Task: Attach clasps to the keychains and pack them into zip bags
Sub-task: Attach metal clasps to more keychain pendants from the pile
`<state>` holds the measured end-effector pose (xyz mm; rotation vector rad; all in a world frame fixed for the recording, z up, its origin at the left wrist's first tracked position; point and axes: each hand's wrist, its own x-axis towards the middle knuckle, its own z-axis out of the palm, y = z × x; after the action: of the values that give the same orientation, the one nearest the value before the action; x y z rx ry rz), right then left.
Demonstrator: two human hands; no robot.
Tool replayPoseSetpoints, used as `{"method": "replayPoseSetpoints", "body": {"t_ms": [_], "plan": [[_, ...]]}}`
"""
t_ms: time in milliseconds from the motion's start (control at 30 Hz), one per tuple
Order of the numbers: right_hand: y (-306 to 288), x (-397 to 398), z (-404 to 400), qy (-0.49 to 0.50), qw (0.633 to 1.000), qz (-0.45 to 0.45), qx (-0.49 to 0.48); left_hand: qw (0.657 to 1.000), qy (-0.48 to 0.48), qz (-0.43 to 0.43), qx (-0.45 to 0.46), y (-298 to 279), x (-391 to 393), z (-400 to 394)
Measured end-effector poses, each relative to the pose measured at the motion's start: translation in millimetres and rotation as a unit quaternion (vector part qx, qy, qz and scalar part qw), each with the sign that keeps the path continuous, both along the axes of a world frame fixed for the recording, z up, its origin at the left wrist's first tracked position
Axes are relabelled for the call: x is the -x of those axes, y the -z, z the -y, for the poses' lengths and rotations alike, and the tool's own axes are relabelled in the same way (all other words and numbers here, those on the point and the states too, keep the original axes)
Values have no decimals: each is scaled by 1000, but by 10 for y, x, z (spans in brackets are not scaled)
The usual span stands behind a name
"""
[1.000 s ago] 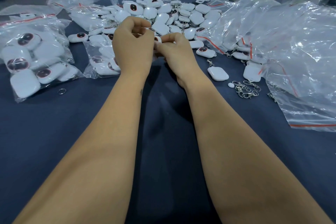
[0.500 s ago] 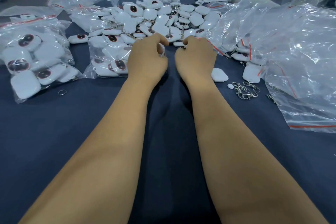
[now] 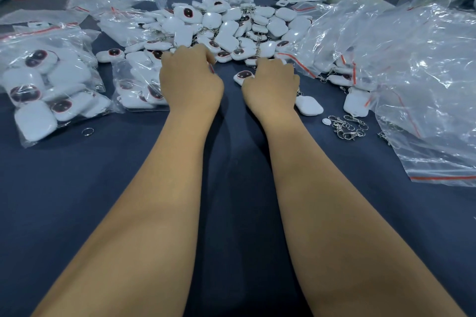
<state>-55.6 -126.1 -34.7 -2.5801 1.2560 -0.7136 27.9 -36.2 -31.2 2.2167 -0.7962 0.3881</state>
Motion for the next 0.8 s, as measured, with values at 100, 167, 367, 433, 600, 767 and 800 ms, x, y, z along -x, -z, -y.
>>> {"method": "replayPoseSetpoints", "body": {"t_ms": [100, 167, 367, 433, 600, 767, 800], "plan": [[20, -10, 17, 12, 999, -19, -37, 990, 49, -13, 131, -77, 121, 46], [12, -20, 29, 4, 998, 5, -57, 939, 128, -128, 293, -167, 209, 75], [9, -23, -18, -76, 953, 214, -202, 751, 229, -458, 416, -176, 263, 167], [1, -37, -14, -81, 934, 261, -232, 711, 235, -510, 424, -136, 244, 196], [-45, -65, -18, -116, 832, 405, -360, 681, 263, -565, 384, -88, 238, 198], [-82, -97, -52, -143, 778, 427, -437, 726, 252, -509, 388, -58, 205, 215], [-83, -98, -57, -147, 780, 421, -439, 736, 242, -499, 388, -51, 192, 217]]}}
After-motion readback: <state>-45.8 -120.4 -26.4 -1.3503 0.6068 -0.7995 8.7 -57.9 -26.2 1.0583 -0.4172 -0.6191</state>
